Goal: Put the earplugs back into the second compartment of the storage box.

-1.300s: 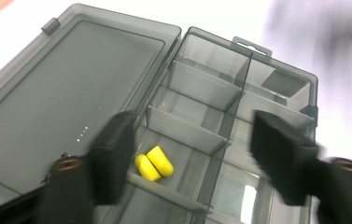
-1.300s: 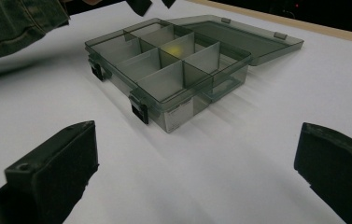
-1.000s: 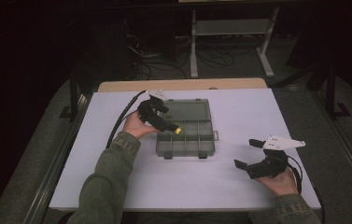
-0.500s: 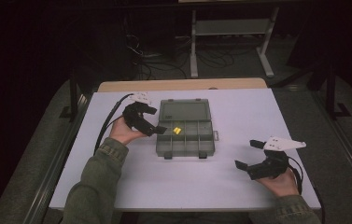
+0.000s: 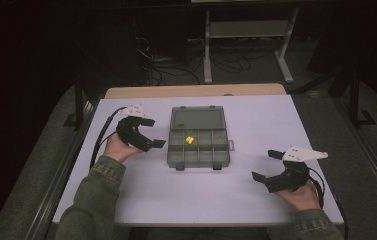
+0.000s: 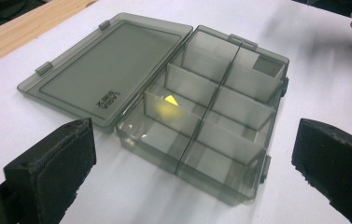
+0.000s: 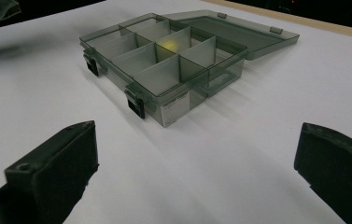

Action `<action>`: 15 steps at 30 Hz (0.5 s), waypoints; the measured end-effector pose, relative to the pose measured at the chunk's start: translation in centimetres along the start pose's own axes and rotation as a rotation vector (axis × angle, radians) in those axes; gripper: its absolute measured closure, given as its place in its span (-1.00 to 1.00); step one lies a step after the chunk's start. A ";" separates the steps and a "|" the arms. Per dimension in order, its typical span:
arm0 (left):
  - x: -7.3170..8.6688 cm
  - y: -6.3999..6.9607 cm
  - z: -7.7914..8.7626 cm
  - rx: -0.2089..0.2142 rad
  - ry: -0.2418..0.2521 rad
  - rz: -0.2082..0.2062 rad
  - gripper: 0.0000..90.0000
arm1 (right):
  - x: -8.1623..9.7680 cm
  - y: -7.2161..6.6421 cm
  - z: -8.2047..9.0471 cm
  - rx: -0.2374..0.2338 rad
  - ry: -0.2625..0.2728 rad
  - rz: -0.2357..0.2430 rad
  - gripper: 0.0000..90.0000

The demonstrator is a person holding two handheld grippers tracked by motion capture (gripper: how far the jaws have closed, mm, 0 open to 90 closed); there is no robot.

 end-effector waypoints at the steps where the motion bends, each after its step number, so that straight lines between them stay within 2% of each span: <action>1: 0.2 0.0 0.1 0.001 0.002 -0.002 -1.00 | 0.0 0.0 0.0 0.000 0.000 -0.001 -1.00; 8: 1.9 0.3 1.5 -0.018 0.021 -0.006 -1.00 | 0.0 0.0 0.0 0.001 0.001 -0.001 -1.00; 15: 3.0 0.6 2.7 -0.036 0.046 -0.002 -1.00 | 0.0 0.0 0.0 0.002 -0.001 -0.001 -1.00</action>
Point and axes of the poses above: each handheld gripper's, and its own axes: z roughly backward along the jaws, x roughly out of its underside, y roughly to its right, the point moved 1 cm from there along -z, roughly forward along the jaws, and after that the axes turned 7 degrees about z, right-handed, at the moved point
